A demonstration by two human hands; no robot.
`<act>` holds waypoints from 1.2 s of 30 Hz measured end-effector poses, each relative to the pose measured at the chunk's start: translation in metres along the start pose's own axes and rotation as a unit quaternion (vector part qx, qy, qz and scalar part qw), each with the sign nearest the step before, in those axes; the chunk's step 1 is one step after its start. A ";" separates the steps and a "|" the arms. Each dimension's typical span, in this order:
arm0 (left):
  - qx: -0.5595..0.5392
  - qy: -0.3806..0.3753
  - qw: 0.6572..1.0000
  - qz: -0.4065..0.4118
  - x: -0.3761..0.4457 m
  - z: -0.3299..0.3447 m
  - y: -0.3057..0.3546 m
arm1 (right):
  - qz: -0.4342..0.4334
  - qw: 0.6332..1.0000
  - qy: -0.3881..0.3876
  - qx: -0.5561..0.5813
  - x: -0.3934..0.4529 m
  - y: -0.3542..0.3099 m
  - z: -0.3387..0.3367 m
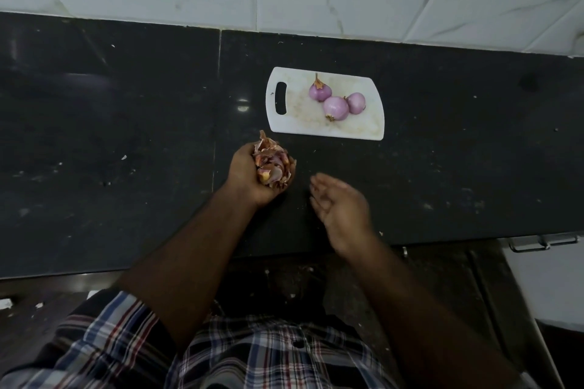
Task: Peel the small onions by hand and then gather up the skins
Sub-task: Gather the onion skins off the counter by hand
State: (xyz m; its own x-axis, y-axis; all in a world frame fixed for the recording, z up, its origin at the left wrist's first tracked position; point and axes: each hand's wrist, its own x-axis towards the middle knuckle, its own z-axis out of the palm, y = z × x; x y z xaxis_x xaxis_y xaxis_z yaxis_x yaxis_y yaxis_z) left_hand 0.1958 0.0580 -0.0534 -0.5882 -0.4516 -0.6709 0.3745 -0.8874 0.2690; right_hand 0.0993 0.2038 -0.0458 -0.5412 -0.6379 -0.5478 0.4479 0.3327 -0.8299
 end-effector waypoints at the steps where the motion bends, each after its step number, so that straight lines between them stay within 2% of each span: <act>1: 0.000 -0.003 1.000 -0.001 0.000 0.000 -0.003 | 0.039 0.994 -0.016 0.096 0.001 -0.016 -0.001; 2: -0.001 -0.010 1.000 -0.007 0.000 0.000 -0.007 | 0.053 0.988 -0.035 0.140 0.001 -0.030 0.000; 4: 0.004 -0.038 0.999 -0.025 0.000 -0.001 -0.015 | 0.033 0.988 -0.078 0.128 -0.007 -0.053 0.006; 6: 0.015 -0.068 0.997 -0.038 0.000 -0.001 -0.022 | -0.012 0.993 -0.110 0.048 -0.015 -0.063 0.016; 8: 0.019 -0.082 0.996 -0.041 -0.002 0.002 -0.026 | -0.125 0.983 -0.078 -0.107 -0.021 -0.069 0.025; 10: 0.012 -0.089 0.995 -0.042 -0.003 0.005 -0.029 | -0.275 0.929 -0.017 -0.246 -0.024 -0.075 0.034; 12: 0.017 -0.086 0.995 -0.036 -0.004 0.007 -0.032 | -0.387 0.861 0.014 -0.329 -0.029 -0.078 0.046; 14: 0.015 -0.084 0.996 -0.031 -0.004 0.007 -0.035 | -0.407 0.807 -0.016 -0.428 -0.030 -0.076 0.055; 15: 0.007 -0.090 0.995 -0.035 -0.006 0.007 -0.036 | -0.390 0.796 -0.038 -0.462 -0.032 -0.075 0.056; 17: -0.004 -0.108 0.993 -0.038 -0.013 0.010 -0.035 | -0.386 0.807 -0.052 -0.445 -0.032 -0.078 0.055; 19: -0.002 -0.120 0.992 -0.037 -0.019 0.015 -0.036 | -0.415 0.818 -0.026 -0.398 -0.031 -0.082 0.054; 20: 0.003 -0.116 0.992 -0.037 -0.020 0.017 -0.036 | -0.403 0.829 -0.023 -0.387 -0.027 -0.083 0.052; 22: -0.010 -0.114 0.993 -0.040 -0.022 0.019 -0.035 | -0.321 0.877 -0.049 -0.353 -0.015 -0.085 0.046; 24: -0.034 -0.089 0.995 -0.039 -0.018 0.014 -0.031 | -0.252 0.935 -0.069 -0.241 0.007 -0.089 0.033; 26: -0.051 -0.066 0.996 -0.026 -0.016 0.003 -0.026 | -0.225 0.962 -0.046 -0.151 0.036 -0.093 0.012; 28: -0.070 -0.051 0.996 -0.007 -0.018 -0.010 -0.022 | -0.224 0.957 -0.029 -0.182 0.070 -0.087 -0.006; 31: -0.082 -0.019 0.996 0.014 -0.018 -0.024 -0.024 | -0.236 0.935 -0.060 -0.257 0.106 -0.059 -0.011; 36: -0.099 -0.016 0.994 0.035 -0.030 -0.041 -0.040 | -0.268 0.934 -0.106 -0.212 0.121 -0.037 0.002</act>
State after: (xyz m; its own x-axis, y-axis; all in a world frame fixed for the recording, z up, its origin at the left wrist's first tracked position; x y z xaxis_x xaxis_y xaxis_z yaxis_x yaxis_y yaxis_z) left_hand 0.2279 0.1113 -0.0720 -0.5777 -0.5170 -0.6316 0.5475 -0.8194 0.1700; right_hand 0.0190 0.1134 -0.0812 -0.4326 -0.9005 -0.0450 -0.1944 0.1419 -0.9706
